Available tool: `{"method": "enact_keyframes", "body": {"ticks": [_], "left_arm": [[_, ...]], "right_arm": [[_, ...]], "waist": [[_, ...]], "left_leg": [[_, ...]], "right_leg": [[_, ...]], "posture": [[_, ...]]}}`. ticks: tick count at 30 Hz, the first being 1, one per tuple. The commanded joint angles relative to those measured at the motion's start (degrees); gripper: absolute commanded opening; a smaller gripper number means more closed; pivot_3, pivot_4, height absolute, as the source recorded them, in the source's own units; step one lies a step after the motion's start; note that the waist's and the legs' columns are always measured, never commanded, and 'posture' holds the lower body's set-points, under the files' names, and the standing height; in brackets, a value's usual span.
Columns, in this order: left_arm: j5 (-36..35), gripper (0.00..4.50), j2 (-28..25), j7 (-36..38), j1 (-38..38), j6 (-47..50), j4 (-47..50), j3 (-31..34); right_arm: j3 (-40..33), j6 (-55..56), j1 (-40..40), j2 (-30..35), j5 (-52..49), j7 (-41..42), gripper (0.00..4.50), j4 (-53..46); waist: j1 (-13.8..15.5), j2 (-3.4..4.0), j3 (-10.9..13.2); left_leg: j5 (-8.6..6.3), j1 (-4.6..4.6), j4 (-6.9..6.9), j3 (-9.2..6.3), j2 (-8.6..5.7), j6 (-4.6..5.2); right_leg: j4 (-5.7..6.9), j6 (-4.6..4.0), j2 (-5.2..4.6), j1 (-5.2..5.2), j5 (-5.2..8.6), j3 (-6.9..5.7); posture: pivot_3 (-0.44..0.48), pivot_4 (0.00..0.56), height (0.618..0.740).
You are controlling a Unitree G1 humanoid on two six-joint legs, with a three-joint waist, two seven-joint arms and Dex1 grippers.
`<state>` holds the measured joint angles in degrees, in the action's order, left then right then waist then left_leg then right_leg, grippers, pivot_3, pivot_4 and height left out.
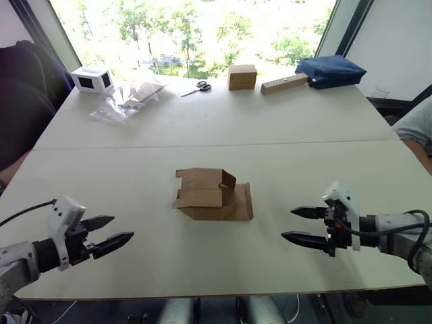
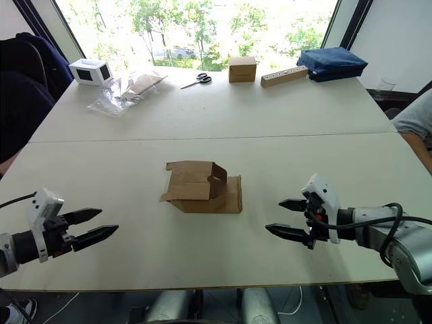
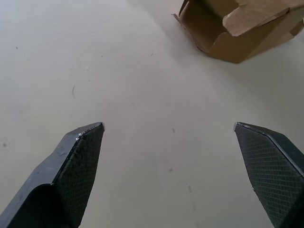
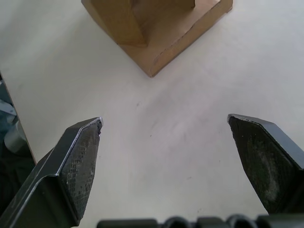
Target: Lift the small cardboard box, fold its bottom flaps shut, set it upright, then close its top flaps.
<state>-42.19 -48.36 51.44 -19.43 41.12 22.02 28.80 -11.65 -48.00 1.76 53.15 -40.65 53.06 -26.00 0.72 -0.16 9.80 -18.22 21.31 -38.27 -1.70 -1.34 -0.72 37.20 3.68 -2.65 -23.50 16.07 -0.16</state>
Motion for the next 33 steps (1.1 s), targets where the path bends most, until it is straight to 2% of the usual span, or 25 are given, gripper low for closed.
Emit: {"method": "enact_keyframes", "body": {"ticks": [1, 6, 12, 17, 21, 25, 33], "left_arm": [[1.43, 4.50, -1.07, 0.99, 0.80, -1.88, -0.42, 1.27], [-0.13, 4.50, -1.81, -0.26, 5.70, 1.19, -1.58, 0.49], [-0.80, 4.50, -4.68, 1.87, 13.40, 3.59, -5.85, -2.00], [-9.25, 4.50, -8.94, 9.88, 26.22, 17.47, -14.44, -8.73], [-8.16, 4.50, -6.98, 14.07, 36.15, 20.85, -21.83, -17.24], [-6.20, 4.50, -0.91, 13.96, 46.04, 25.93, -33.14, -24.37], [-2.43, 4.50, 7.27, 15.29, 58.44, 30.07, -46.97, -30.14]], "right_arm": [[-0.76, 1.55, 0.11, -0.14, 0.74, -0.44, 4.46, -1.01], [-1.44, 0.89, -1.82, -0.49, 0.33, -1.51, 4.46, -0.13], [-5.99, -1.61, -0.94, -0.24, -2.22, -3.68, 4.46, -2.60], [-9.99, -5.85, -1.15, -0.81, -8.86, -7.47, 4.46, -10.03], [-8.52, -7.51, -2.75, -1.12, -11.11, -11.74, 4.46, -15.56], [-6.49, -8.35, -2.92, -1.47, -12.06, -16.18, 4.46, -20.83], [-5.19, -9.68, -1.66, 0.19, -13.09, -21.87, 4.46, -28.24]], "waist": [[0.00, 0.00, 0.00], [0.05, 0.00, 0.00], [0.02, 0.00, 0.00], [0.02, -0.05, 0.03], [-0.01, -0.01, 0.01], [-0.05, -0.06, 0.03], [-0.04, -0.29, 0.05]], "left_leg": [[0.00, 0.00, 0.00, 0.00, 0.00, 0.00], [0.00, 0.00, 0.00, 0.00, 0.00, 0.00], [0.00, 0.02, 0.01, 0.00, 0.00, 0.00], [0.00, 0.03, 0.00, 0.01, -0.01, 0.00], [0.01, 0.02, -0.02, -0.02, -0.01, -0.01], [0.01, 0.06, -0.02, 0.01, -0.04, 0.00], [0.02, 0.12, -0.14, 0.00, -0.04, 0.00]], "right_leg": [[0.00, 0.00, 0.00, 0.00, 0.00, 0.00], [0.01, 0.00, 0.00, 0.01, 0.00, 0.00], [0.01, 0.01, 0.00, -0.04, -0.01, 0.00], [0.04, 0.02, 0.00, -0.04, -0.01, 0.00], [0.11, 0.03, 0.01, -0.05, -0.02, -0.06], [0.06, 0.05, 0.01, -0.06, -0.03, -0.05], [0.24, 0.06, 0.09, -0.14, -0.03, -0.06]], "posture": [[0.000, 0.150, 0.740], [0.000, 0.150, 0.740], [0.000, 0.150, 0.740], [0.000, 0.150, 0.740], [0.000, 0.150, 0.740], [0.000, 0.150, 0.740], [0.000, 0.150, 0.740]]}}
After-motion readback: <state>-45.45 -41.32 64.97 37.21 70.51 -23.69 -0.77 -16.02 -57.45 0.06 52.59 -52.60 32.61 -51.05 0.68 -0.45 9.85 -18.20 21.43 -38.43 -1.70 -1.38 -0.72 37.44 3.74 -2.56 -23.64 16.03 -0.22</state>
